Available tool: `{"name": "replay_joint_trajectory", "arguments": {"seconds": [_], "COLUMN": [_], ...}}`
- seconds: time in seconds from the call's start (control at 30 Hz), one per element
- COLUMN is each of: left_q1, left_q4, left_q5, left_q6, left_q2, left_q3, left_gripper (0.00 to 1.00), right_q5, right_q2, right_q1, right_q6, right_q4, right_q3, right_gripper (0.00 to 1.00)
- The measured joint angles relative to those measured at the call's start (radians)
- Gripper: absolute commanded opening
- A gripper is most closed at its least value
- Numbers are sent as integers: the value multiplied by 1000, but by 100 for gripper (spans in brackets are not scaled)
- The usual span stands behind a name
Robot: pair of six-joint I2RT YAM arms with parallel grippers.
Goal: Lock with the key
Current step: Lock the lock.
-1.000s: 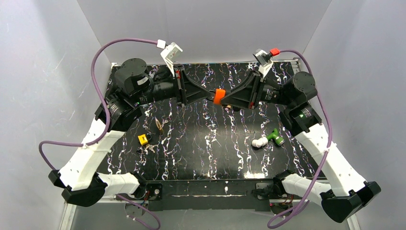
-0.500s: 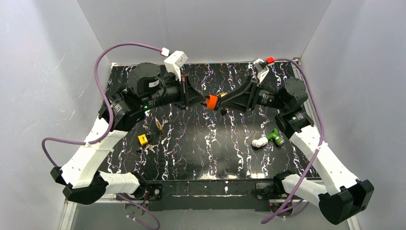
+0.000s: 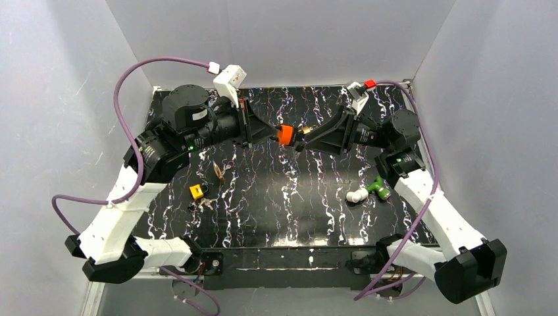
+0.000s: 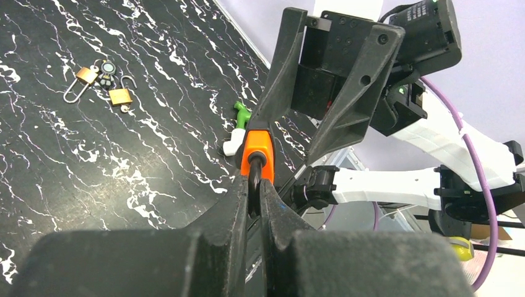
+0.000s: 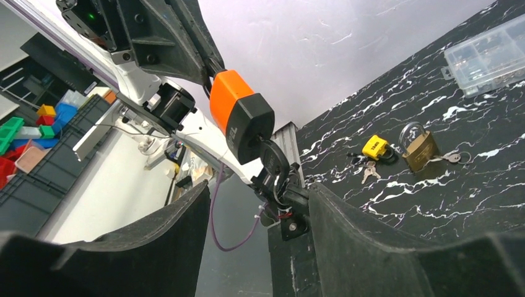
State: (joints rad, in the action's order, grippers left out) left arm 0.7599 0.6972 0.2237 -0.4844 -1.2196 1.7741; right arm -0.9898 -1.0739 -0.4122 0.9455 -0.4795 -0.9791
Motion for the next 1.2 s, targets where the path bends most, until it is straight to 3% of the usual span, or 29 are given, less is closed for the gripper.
{"name": "replay_joint_trajectory", "arguments": {"seconds": [0.4,0.7,1.2], "left_q1": [-18,-44,-135], "left_q4": [-1,-5,-4], "left_q5": [42,68,159], "left_q6": [-21,-33,-16], "left_q2": [-20,-23,-18], "left_q3": [4,4,3], "left_gripper": [0,0,0], "right_q5": [-16,-26,-58], "right_q2": [-47,-83,-84], "right_q1": [-18,-34,28], "right_q6": [16,21,74], "right_q4": [-20,-34,-125], "right_q3": [-16,-33,13], "right_gripper": [54,3,1]}}
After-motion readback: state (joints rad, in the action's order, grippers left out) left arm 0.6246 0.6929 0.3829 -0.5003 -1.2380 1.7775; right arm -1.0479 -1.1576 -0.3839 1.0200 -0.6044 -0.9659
